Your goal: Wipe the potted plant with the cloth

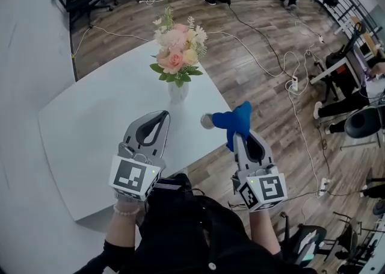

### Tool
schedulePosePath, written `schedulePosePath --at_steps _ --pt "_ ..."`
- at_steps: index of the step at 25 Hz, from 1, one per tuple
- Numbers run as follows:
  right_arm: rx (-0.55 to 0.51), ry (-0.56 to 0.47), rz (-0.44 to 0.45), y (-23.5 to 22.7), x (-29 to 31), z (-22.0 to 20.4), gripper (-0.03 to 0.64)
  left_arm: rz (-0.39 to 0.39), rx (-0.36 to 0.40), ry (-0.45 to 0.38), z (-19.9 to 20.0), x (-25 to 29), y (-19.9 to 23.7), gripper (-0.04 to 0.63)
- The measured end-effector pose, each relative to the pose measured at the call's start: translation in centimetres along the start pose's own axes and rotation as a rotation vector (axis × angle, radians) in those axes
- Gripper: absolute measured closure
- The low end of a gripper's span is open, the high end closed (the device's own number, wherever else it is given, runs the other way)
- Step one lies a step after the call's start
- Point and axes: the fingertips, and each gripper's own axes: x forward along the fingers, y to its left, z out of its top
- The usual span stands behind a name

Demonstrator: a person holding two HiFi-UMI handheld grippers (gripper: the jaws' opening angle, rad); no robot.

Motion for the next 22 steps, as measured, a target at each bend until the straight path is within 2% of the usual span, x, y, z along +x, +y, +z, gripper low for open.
schedulePosePath --at_steps 9,14,22 --pt "-0.008 0.051 0.033 0.3 4.2 -0.8 0.543 0.051 -0.019 0.008 -1.5 1.9 3.6 0.581" --pt "-0.011 0.058 0.047 0.6 5.4 -1.2 0.543 0.058 -0.057 0.051 -2.0 2.3 3.4 0.58" --pt "-0.019 0.067 0.075 1.7 6.3 -1.0 0.543 0.063 -0.067 0.039 -1.8 2.2 3.7 0.58"
